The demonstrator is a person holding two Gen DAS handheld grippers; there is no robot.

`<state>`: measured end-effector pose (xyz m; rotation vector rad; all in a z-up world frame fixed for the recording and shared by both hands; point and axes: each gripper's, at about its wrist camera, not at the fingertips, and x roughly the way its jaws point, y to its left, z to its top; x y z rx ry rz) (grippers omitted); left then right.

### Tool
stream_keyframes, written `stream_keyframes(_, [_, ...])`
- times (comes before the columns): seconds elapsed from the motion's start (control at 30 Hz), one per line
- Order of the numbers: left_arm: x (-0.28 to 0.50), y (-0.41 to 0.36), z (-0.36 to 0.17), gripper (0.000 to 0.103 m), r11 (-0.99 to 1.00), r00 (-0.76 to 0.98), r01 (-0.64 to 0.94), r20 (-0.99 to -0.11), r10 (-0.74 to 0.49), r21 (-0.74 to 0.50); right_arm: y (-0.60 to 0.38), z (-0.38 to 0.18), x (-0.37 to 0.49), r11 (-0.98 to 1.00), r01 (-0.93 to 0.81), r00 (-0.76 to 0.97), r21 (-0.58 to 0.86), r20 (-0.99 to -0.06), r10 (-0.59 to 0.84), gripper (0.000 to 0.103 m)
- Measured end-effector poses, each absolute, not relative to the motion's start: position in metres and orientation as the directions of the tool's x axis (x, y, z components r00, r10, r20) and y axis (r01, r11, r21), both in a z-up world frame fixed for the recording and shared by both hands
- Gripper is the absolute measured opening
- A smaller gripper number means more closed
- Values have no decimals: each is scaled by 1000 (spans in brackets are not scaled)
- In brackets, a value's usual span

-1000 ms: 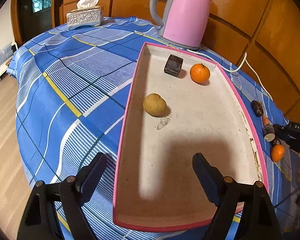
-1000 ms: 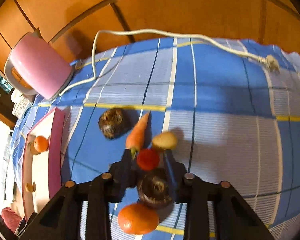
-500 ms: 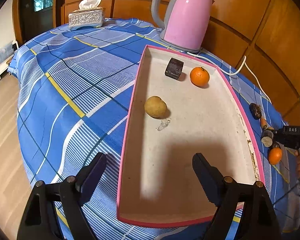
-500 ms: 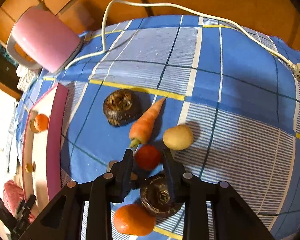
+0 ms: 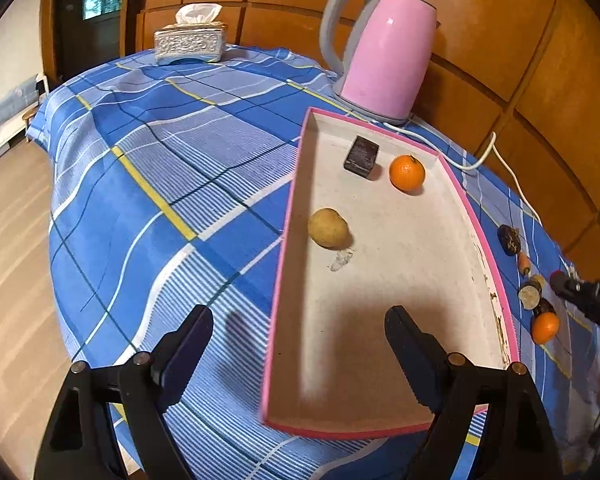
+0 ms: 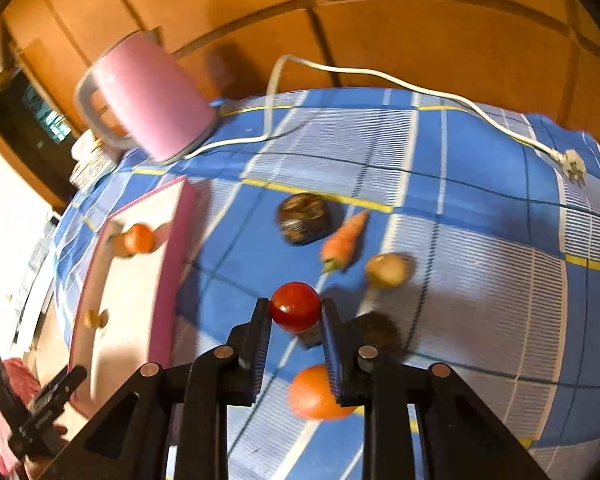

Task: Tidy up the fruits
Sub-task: 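Close the right tool on the red tomato and lift it, then carry the tomato into the tray and open the right tool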

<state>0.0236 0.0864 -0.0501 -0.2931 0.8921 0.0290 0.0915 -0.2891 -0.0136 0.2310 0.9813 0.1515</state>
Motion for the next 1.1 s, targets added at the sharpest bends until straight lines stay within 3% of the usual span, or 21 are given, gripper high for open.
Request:
stream_keyframes(0.5, [15, 95, -46, 90, 954, 647, -166, -758, -86, -250, -160, -11, 70, 908, -336, 472, 251, -789, 393, 25])
stream_keyframes(0.87, [15, 98, -46, 90, 951, 646, -176, -759, -84, -255, -118, -17, 75, 896, -388, 470, 218, -789, 395, 26])
stream_keyframes(1.0, [14, 99, -45, 90, 950, 648, -178, -757, -83, -256, -117, -16, 76, 895, -378, 479, 238, -777, 409, 38])
stream_keyframes(1.1, [14, 100, -44, 90, 950, 650, -179, -756, -82, -257, -118, -17, 73, 900, -371, 487, 228, -777, 398, 42])
